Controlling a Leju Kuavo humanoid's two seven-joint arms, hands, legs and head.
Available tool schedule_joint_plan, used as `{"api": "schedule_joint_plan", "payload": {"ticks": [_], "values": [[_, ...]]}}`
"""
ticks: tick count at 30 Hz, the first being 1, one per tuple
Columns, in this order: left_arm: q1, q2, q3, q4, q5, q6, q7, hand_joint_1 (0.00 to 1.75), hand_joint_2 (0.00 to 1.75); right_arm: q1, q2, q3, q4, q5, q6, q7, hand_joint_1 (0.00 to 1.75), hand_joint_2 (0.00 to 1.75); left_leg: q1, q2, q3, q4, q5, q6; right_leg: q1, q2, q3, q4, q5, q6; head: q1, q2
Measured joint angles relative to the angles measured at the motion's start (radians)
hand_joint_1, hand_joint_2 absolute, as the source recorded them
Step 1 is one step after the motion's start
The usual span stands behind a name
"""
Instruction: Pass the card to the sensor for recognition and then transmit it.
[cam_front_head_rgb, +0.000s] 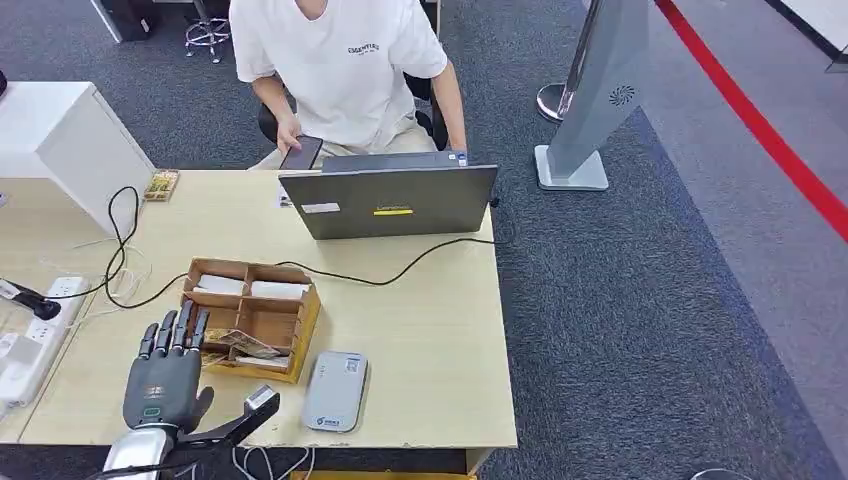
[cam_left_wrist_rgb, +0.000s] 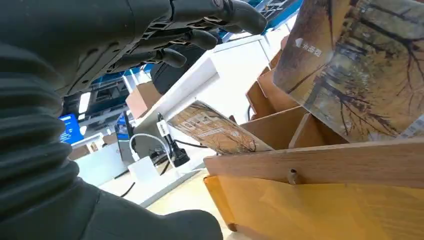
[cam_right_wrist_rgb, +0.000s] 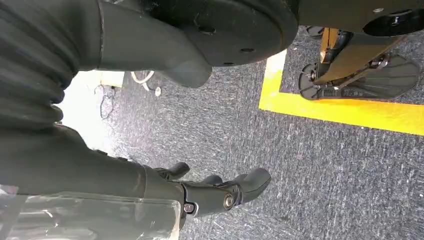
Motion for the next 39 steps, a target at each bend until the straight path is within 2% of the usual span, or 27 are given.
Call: {"api": "schedule_joint_plan", "payload": {"ticks": [3, 4, 10, 24, 30, 39], "values": [[0.000, 0.000, 0.000, 0.000, 0.001, -0.005, 0.000, 0.00, 1.75, 0.000, 0.000, 0.000, 0.000, -0.001, 0.000, 0.000, 0.00, 1.75, 0.000, 0.000, 0.000, 0.000, 0.000, 0.000, 0.000, 0.000, 0.000, 0.000, 0.000, 0.000, 0.000, 0.000], [-0.001, 0.000, 0.000, 0.000, 0.002, -0.006, 0.000, 1.75, 1.75, 0.000, 0.000, 0.000, 0.000, -0.002, 0.000, 0.000, 0.00, 1.75, 0.000, 0.000, 0.000, 0.000, 0.000, 0.000, 0.000, 0.000, 0.000, 0.000, 0.000, 0.000, 0.000, 0.000], [0.000, 0.000, 0.000, 0.001, 0.019, -0.027, -0.002, 1.75, 1.75, 0.000, 0.000, 0.000, 0.000, -0.005, 0.000, 0.000, 0.00, 1.75, 0.000, 0.000, 0.000, 0.000, 0.000, 0.000, 0.000, 0.000, 0.000, 0.000, 0.000, 0.000, 0.000, 0.000], [-0.002, 0.002, 0.000, 0.001, 0.035, -0.027, -0.010, 1.75, 1.75, 0.000, 0.000, 0.000, 0.000, -0.007, 0.001, 0.000, 0.00, 1.75, 0.000, 0.000, 0.000, 0.000, 0.000, 0.000, 0.000, 0.000, 0.000, 0.000, 0.000, 0.000, 0.000, 0.000], [0.000, 0.002, 0.000, 0.001, 0.040, 0.028, -0.015, 1.75, 1.75, 0.000, 0.000, 0.001, 0.000, -0.007, 0.002, 0.001, 0.00, 1.75, 0.000, 0.000, 0.000, 0.000, 0.000, 0.000, 0.000, 0.000, 0.000, 0.000, 0.000, 0.000, 0.000, 0.000], [-0.001, 0.003, 0.000, -0.010, 0.017, 0.018, -0.015, 1.75, 1.75, 0.000, 0.000, 0.001, 0.000, -0.011, 0.001, 0.001, 0.00, 1.75, 0.000, 0.000, 0.000, 0.000, 0.000, 0.000, 0.000, 0.000, 0.000, 0.000, 0.000, 0.000, 0.000, 0.000]]}}
